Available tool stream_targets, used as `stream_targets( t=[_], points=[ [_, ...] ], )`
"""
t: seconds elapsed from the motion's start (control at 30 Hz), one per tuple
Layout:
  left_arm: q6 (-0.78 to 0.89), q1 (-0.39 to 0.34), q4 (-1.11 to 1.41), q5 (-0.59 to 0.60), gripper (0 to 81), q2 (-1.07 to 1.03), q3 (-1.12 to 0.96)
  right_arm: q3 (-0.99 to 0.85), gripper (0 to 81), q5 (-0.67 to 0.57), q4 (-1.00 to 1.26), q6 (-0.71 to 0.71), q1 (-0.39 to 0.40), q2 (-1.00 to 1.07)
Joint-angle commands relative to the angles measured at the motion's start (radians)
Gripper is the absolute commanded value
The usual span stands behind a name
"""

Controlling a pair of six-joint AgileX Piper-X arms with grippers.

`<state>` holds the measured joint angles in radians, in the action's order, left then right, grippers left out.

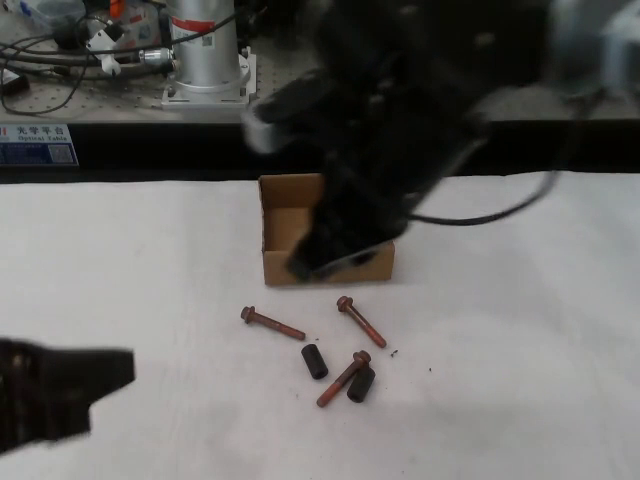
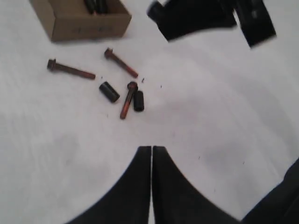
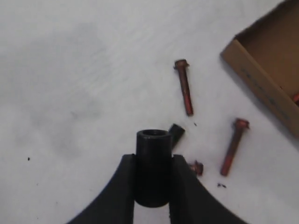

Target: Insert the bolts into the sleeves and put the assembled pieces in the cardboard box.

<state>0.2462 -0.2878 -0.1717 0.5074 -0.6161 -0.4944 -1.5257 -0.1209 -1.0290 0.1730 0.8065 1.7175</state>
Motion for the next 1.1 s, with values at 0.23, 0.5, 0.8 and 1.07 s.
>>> stream_targets(
  t=[0.23, 0.5, 0.8, 1.07],
  points=[
    [0.449, 0.0, 0.204, -0.078, 0.6, -0.267, -0.023, 0.179, 3.8, 0.001, -0.005, -0.049, -0.142, -0.341],
    [0.392, -0.1, 0.208, -0.134, 0.6, -0.464, -0.229, 0.3, 3.8, 0.068, -0.021, -0.068, -0.218, -0.545],
    [0.39, -0.268, 0.166, -0.26, 0.6, -0.722, -0.483, 0.41, 3.8, 0.186, -0.071, -0.113, -0.261, -0.737],
    [0.427, -0.381, -0.061, -0.529, 0.6, -0.943, -0.701, 0.502, 3.8, 0.32, -0.096, -0.163, -0.263, -0.956]
  ],
)
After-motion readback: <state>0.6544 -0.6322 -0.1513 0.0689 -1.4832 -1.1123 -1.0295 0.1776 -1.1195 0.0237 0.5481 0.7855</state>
